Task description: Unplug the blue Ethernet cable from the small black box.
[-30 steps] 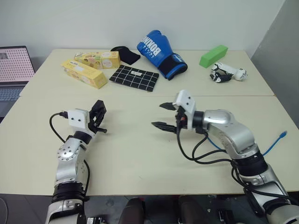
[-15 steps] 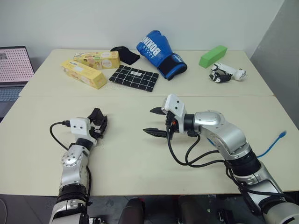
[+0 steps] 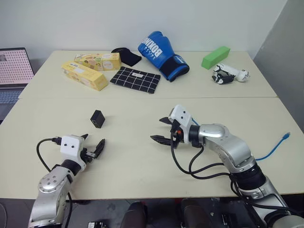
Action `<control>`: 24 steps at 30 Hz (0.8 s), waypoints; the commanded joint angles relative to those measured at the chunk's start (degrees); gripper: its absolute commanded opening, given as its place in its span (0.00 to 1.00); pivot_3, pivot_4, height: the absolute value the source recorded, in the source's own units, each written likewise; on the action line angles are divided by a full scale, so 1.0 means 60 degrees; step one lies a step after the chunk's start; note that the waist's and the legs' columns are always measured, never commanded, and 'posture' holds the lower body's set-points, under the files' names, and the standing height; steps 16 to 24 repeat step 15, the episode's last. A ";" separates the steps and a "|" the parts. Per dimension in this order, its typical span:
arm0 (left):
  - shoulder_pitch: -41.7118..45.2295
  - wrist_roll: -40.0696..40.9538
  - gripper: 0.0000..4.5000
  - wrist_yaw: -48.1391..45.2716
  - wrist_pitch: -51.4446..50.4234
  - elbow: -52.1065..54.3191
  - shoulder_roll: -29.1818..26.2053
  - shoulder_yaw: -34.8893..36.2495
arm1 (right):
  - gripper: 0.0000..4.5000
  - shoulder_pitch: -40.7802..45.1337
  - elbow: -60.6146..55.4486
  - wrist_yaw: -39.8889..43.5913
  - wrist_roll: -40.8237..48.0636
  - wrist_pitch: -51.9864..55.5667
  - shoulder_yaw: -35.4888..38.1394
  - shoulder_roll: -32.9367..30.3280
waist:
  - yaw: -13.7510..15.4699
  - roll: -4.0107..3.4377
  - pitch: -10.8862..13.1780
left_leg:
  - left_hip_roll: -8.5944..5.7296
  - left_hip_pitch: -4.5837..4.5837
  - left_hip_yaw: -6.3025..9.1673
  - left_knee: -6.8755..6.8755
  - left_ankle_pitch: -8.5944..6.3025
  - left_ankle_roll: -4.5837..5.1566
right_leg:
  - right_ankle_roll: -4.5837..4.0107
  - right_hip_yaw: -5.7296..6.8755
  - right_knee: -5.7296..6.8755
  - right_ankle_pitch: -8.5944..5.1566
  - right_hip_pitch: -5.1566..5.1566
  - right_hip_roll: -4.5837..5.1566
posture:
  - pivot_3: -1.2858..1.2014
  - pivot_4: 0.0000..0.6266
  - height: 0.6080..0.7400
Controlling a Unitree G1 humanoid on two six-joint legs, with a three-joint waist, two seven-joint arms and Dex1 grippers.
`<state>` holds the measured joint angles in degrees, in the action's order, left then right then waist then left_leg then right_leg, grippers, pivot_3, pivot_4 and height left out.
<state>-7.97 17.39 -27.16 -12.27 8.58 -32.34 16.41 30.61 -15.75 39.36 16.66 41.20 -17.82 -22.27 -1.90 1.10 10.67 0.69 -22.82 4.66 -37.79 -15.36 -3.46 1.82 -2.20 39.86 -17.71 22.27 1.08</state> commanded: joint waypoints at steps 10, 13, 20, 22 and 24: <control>-0.0261 0.1856 0.85 -0.3249 -0.1863 0.1128 -0.3110 0.1978 | 0.93 -0.0415 -0.0194 0.1823 0.0800 0.0230 0.2312 -0.3261 | -0.0017 -0.0011 0.0009 | -0.0003 0.0015 -0.0031 0.0029 -0.0001 0.0001 | -0.0004 -0.0003 -0.0026 -0.0004 0.0001 -0.0007 | 0.52 0.24 1.00; -0.0051 0.1891 0.85 -0.3501 -0.1849 0.0933 -0.3258 0.2083 | 0.93 -0.0413 -0.0069 0.1974 0.0852 0.0229 0.2443 -0.3486 | -0.0009 -0.0011 0.0009 | 0.0002 0.0015 -0.0034 0.0042 -0.0001 0.0001 | -0.0006 -0.0001 -0.0036 -0.0003 0.0002 -0.0006 | 0.52 0.24 1.00; 0.0048 0.1928 0.85 -0.3695 -0.1802 0.0853 -0.3276 0.2109 | 0.93 -0.0435 -0.0034 0.2041 0.0855 0.0192 0.2466 -0.3583 | -0.0009 -0.0011 0.0009 | 0.0005 0.0014 -0.0035 0.0045 0.0000 0.0001 | -0.0006 -0.0003 -0.0040 -0.0004 0.0001 -0.0003 | 0.52 0.24 1.00; 0.0048 0.1928 0.85 -0.3695 -0.1802 0.0853 -0.3276 0.2109 | 0.93 -0.0435 -0.0034 0.2041 0.0855 0.0192 0.2466 -0.3583 | -0.0009 -0.0011 0.0009 | 0.0005 0.0014 -0.0035 0.0045 0.0000 0.0001 | -0.0006 -0.0003 -0.0040 -0.0004 0.0001 -0.0003 | 0.52 0.24 1.00; 0.0048 0.1928 0.85 -0.3695 -0.1802 0.0853 -0.3276 0.2109 | 0.93 -0.0435 -0.0034 0.2041 0.0855 0.0192 0.2466 -0.3583 | -0.0009 -0.0011 0.0009 | 0.0005 0.0014 -0.0035 0.0045 0.0000 0.0001 | -0.0006 -0.0003 -0.0040 -0.0004 0.0001 -0.0003 | 0.52 0.24 1.00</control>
